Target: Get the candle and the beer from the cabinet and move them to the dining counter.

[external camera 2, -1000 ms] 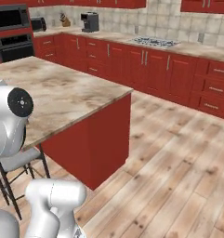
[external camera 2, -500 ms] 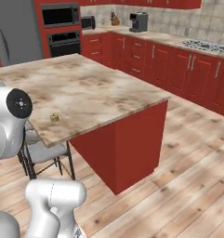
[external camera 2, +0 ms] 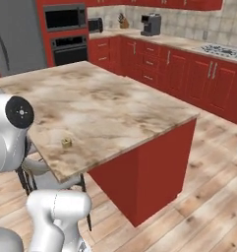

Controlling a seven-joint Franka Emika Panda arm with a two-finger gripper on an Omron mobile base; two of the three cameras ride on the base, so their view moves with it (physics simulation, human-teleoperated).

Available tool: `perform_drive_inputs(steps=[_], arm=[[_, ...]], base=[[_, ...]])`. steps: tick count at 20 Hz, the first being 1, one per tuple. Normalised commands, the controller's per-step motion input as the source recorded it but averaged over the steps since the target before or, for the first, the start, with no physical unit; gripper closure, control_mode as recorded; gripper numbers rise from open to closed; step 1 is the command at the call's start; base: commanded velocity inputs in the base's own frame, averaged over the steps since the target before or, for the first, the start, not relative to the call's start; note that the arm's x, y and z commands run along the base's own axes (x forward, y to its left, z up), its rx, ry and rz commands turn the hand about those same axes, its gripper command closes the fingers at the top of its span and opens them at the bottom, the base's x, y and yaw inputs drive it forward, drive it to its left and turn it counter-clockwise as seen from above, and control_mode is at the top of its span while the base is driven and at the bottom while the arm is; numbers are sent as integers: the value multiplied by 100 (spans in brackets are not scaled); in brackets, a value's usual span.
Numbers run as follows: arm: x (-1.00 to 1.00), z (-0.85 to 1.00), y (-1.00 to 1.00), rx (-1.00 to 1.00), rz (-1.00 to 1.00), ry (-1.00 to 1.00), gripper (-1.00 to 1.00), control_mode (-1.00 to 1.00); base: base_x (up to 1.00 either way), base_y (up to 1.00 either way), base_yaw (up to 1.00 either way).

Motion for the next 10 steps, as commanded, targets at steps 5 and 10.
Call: perform_drive_inputs(steps=[5, 10], arm=[[0, 0, 0, 0, 0, 0, 100, 100], [0, 0, 0, 0, 0, 0, 100, 100]], base=[[53, 84, -29], [38, 72, -46]])
